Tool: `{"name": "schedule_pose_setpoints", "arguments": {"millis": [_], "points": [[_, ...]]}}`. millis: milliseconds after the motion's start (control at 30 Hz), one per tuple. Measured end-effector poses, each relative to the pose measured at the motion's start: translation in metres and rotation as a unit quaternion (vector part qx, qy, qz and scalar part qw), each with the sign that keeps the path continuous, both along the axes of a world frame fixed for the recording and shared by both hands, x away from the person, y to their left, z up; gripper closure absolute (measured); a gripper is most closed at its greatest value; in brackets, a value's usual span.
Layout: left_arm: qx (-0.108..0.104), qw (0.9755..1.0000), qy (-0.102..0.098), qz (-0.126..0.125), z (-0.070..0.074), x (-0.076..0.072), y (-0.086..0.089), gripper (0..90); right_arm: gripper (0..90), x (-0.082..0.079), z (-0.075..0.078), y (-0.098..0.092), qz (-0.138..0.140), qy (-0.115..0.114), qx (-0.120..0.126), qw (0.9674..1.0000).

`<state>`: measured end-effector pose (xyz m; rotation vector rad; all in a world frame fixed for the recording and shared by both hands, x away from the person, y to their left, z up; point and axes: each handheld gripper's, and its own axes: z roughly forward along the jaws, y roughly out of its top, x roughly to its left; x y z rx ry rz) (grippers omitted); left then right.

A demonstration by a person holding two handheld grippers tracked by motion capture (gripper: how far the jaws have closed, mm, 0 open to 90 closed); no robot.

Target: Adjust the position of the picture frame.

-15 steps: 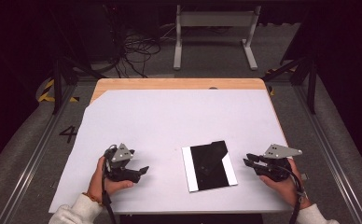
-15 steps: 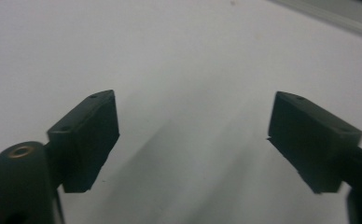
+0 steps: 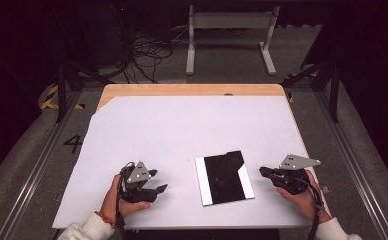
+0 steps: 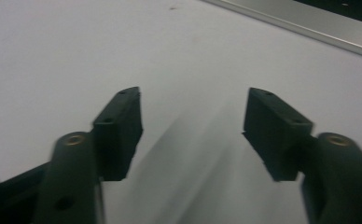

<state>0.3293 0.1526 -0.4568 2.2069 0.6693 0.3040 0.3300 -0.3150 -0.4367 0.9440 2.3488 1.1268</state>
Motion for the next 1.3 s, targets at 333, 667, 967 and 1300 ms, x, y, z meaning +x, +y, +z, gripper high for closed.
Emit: {"name": "schedule_pose_setpoints", "arguments": {"millis": [333,667,967,1300], "points": [[0.005,0.9990,0.013,-0.043,0.002,0.001,-0.014,89.2,89.7,-0.002,-0.004,0.010,0.022,0.012,-0.008,0.9996],[0.004,0.9991,0.012,-0.040,0.002,0.024,-0.037,89.8,90.0,-0.006,-0.009,0.020,0.044,0.025,-0.019,0.9985],[0.009,0.9988,0.005,-0.049,0.001,0.040,-0.060,89.8,90.0,-0.008,-0.010,0.022,0.051,0.029,-0.033,0.9977],[0.028,0.9978,0.010,-0.060,-0.005,0.052,-0.082,89.8,90.0,-0.008,-0.012,0.019,0.051,0.045,-0.044,0.9967]]}}
